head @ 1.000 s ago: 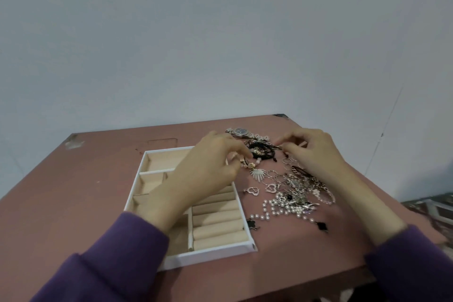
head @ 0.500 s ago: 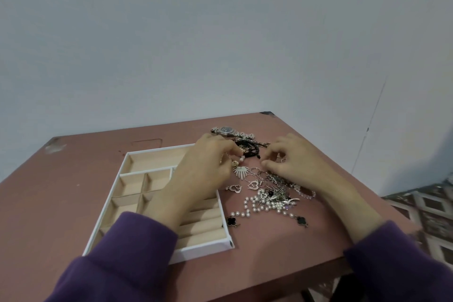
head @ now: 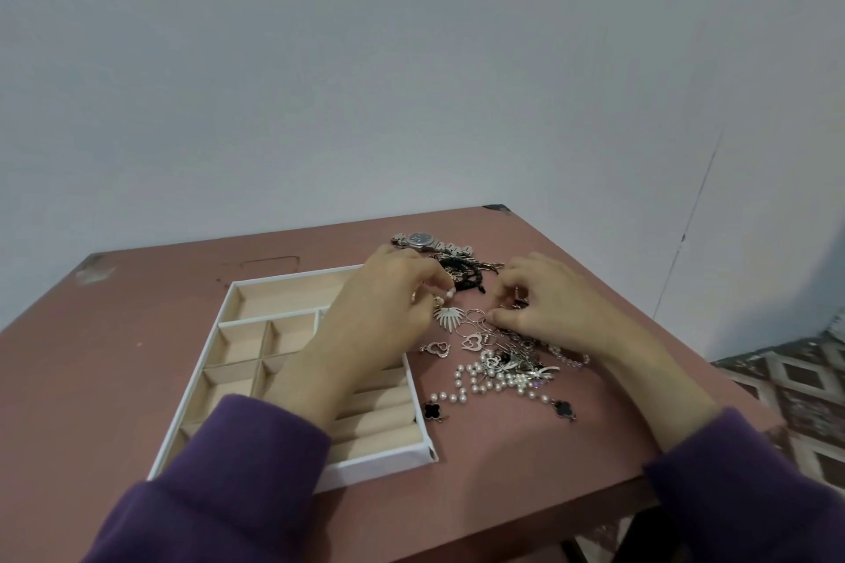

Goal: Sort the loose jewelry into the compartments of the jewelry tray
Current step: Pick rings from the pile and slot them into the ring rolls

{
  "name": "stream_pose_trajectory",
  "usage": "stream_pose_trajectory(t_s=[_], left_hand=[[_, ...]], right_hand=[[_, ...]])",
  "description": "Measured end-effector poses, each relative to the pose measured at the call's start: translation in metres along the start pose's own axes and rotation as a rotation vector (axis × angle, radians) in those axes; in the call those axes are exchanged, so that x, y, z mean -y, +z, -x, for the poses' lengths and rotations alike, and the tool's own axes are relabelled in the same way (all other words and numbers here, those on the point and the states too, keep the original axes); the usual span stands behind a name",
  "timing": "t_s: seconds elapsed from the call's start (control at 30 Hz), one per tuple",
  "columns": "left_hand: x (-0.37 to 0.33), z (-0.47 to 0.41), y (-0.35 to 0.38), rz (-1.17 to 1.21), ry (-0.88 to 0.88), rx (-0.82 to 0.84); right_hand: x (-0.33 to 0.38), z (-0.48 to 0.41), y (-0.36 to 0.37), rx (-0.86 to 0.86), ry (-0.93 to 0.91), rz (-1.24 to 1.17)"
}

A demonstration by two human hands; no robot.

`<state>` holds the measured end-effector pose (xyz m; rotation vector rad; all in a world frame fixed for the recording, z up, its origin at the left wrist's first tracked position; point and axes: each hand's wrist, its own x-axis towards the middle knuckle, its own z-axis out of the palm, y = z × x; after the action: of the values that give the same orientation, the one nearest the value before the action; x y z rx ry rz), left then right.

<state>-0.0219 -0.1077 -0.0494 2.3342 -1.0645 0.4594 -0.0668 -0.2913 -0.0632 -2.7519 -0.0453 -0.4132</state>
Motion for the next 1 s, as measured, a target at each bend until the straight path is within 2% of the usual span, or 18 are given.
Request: stream_pose_trajectory(t_s=[0.2, 0.43, 0.63, 0.83, 1.0], left_hand=[[0.0, 0.0, 0.001, -0.018, 0.005, -0.001], [0.0, -0.001, 0.003, -0.009, 0.016, 0.011], [-0.004, -0.016, 0.012, -0.092, 0.046, 0.155], [-0.014, -0.039, 0.025, -0.09, 0.0, 0.365], [-0.016, -0.043, 0.028, -0.209, -0.031, 0.318]], right_hand=[[-0.003, -0.001, 0.002, 0.023, -0.057, -0.033], [0.004, 0.0, -0.003, -0.148, -0.007, -0.321], [-0.001, -0.005, 0.0, -0.353, 0.136, -0.45], [-0.004, -0.009, 0.002, -0.371, 0.175, -0.443], [-0.004, -0.009, 0.001, -0.375, 0.171, -0.424]])
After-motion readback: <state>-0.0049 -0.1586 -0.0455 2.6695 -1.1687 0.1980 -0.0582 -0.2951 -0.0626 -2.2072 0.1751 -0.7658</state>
